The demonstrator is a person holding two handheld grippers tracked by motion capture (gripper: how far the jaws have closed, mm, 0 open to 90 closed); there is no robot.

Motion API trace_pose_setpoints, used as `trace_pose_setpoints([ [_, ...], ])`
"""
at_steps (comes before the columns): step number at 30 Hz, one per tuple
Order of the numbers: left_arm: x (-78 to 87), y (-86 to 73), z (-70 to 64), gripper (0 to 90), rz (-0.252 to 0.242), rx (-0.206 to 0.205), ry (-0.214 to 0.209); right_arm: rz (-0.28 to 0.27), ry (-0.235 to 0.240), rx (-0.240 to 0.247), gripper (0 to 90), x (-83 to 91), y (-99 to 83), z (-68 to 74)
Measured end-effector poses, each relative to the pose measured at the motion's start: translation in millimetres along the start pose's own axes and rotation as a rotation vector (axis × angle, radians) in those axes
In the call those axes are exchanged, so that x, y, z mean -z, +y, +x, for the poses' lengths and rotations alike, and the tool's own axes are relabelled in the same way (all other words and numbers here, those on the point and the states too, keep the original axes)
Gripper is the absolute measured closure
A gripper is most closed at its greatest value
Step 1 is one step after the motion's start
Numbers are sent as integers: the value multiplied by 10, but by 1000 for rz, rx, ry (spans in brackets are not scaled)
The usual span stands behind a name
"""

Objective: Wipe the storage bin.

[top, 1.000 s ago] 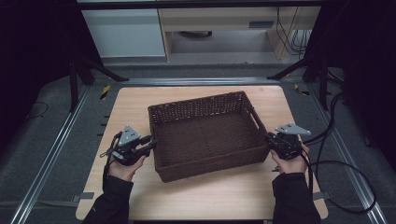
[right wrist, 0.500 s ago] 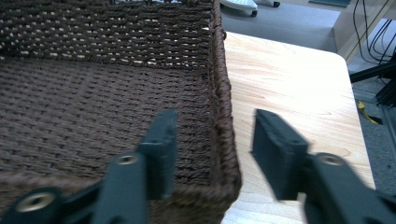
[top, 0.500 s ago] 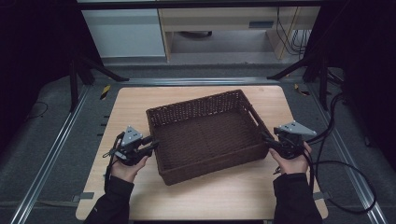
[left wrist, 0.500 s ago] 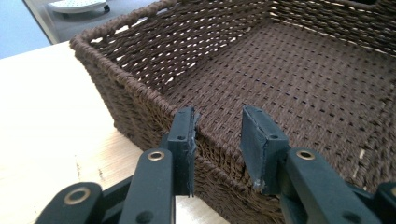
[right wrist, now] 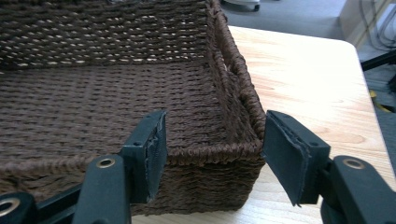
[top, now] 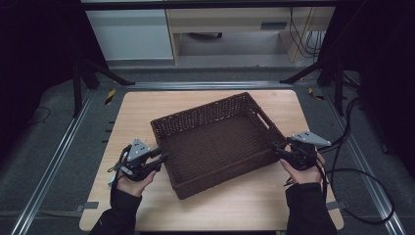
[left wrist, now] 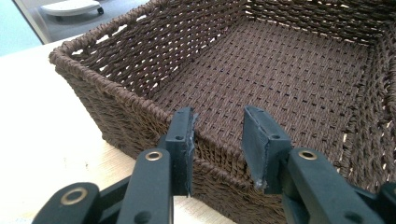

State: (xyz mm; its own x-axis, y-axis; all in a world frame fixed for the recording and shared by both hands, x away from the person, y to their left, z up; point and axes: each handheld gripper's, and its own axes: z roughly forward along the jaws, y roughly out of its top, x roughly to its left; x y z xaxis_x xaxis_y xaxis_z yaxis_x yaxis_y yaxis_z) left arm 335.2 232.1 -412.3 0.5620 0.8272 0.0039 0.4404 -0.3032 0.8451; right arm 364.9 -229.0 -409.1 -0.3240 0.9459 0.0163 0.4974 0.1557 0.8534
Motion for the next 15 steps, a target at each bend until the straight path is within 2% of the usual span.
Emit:
trace_pose_setpoints([
  [3, -1, 19, 22, 625, 3, 2, -15, -2, -21, 3, 494, 5, -4, -10],
  [6, 12, 61, 97, 581, -24, 27, -9, -4, -28, -8, 551, 3, -9, -31],
  [10, -34, 89, 258, 556, -38, 69, 9, -5, -46, -1, 554, -16, -6, -22],
  [13, -146, 57, 366, 546, -27, 102, -11, -6, -51, 0, 553, -27, -3, -18],
  [15, -175, 41, 385, 533, -35, 98, -13, -8, -48, -1, 552, -30, -2, -21],
])
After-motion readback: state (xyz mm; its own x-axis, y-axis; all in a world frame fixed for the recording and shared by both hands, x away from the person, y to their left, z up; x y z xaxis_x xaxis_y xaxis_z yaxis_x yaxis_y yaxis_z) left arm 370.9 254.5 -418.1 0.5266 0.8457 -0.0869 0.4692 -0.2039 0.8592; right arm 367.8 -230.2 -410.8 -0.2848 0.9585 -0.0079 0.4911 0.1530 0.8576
